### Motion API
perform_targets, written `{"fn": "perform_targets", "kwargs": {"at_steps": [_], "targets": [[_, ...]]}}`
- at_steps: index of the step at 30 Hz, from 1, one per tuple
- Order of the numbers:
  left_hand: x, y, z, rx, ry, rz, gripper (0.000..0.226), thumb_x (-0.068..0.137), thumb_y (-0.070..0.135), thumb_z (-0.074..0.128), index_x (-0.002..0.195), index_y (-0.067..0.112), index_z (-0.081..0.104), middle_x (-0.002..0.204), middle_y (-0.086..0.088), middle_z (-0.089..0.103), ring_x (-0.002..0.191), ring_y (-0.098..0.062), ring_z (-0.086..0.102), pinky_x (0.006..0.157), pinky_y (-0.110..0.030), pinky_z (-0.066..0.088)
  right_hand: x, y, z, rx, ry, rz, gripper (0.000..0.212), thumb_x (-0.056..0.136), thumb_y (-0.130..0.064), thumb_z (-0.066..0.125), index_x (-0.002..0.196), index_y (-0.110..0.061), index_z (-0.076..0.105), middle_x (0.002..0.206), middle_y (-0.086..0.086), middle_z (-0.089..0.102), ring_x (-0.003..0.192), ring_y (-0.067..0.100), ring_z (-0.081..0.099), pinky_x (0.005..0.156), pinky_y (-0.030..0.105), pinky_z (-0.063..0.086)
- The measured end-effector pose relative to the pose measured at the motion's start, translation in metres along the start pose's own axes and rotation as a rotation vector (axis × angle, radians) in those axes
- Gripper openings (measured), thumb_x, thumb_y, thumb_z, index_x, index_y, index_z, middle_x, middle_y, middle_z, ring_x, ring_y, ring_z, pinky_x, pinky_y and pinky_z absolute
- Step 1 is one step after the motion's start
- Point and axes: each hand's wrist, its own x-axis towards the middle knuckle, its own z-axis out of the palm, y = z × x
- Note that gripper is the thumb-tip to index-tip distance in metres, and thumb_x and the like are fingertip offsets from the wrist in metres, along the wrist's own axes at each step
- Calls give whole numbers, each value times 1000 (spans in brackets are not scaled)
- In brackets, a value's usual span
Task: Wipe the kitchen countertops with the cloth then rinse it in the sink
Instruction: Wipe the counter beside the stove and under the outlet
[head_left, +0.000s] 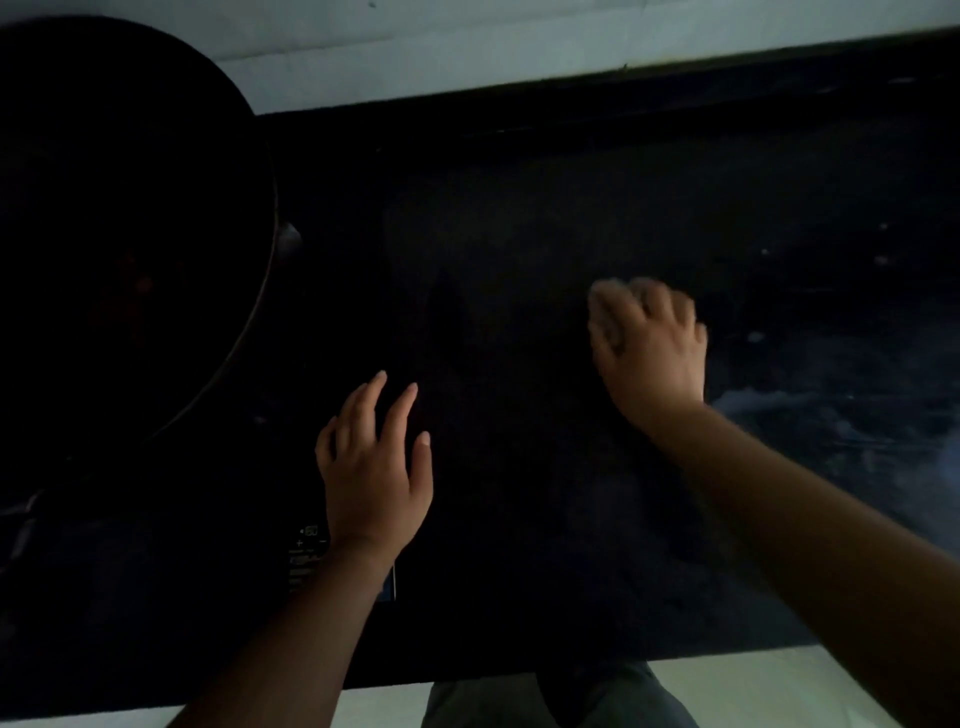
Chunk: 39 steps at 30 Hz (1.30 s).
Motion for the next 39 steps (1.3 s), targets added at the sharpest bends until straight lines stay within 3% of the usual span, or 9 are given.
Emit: {"fn": "perform_targets", "kwargs": {"at_steps": [4, 6, 8, 11, 14, 21, 28, 35, 39], "targets": [[-1, 3, -2, 13, -28, -2, 52, 90, 42, 37, 135, 20, 47, 150, -8, 35, 137, -26, 30, 108, -50, 23, 47, -4, 3, 1, 19, 220, 38, 90, -39, 46, 127, -29, 46, 134, 8, 43, 121, 35, 37, 92, 50, 36], [-4, 6, -4, 60, -23, 37, 51, 91, 39, 37, 135, 17, 48, 149, -11, 36, 137, -30, 32, 107, -53, 24, 29, -11, 1, -5, 1, 133, 38, 89, -38, 46, 125, -28, 48, 132, 8, 45, 117, 36, 39, 88, 47, 37], [-5, 14, -6, 142, -1, 212, 46, 92, 33, 38, 133, 16, 51, 145, -10, 43, 133, -29, 38, 105, -54, 27, -16, -15, -6, 11, -43, -28, 38, 87, -38, 49, 124, -27, 51, 129, 9, 49, 112, 36, 44, 82, 43, 39], [1, 45, 2, 52, -73, 389, 42, 91, 30, 42, 130, 20, 54, 139, -7, 50, 125, -28, 47, 101, -52, 35, -93, -5, -18, 30, -85, -108, 39, 87, -39, 51, 124, -28, 53, 129, 9, 52, 114, 37, 46, 81, 45, 43], [-1, 83, 15, 5, -161, 277, 44, 89, 35, 46, 133, 29, 50, 144, -3, 44, 130, -28, 41, 104, -59, 29, -129, 22, -29, -7, -96, -17, 42, 88, -42, 50, 129, -31, 49, 133, 8, 50, 119, 37, 43, 86, 50, 42], [0, 84, 32, 25, -73, 264, 46, 87, 42, 44, 133, 34, 46, 144, 1, 43, 130, -26, 38, 105, -59, 23, -72, 14, -16, 3, 4, 312, 40, 88, -41, 47, 126, -31, 48, 135, 3, 45, 122, 32, 36, 90, 49, 36], [0, 86, 29, 8, -87, 262, 47, 88, 43, 39, 134, 34, 45, 145, 0, 41, 133, -26, 35, 106, -59, 21, -154, 30, -29, -38, -35, 15, 40, 87, -46, 42, 125, -34, 46, 128, 7, 52, 115, 36, 45, 82, 47, 44], [-1, 86, 29, -11, -90, 272, 46, 90, 42, 38, 134, 32, 46, 146, 0, 41, 134, -27, 35, 107, -60, 21, -82, 76, -35, -23, 130, 595, 37, 90, -40, 45, 126, -32, 45, 132, 9, 43, 120, 36, 35, 93, 51, 34], [0, 85, 30, -5, -85, 275, 45, 90, 42, 40, 134, 32, 46, 146, 0, 41, 133, -27, 34, 107, -59, 19, -74, 44, -26, -12, 76, 403, 39, 87, -41, 47, 125, -31, 47, 130, 7, 46, 116, 34, 40, 87, 47, 37]]}}
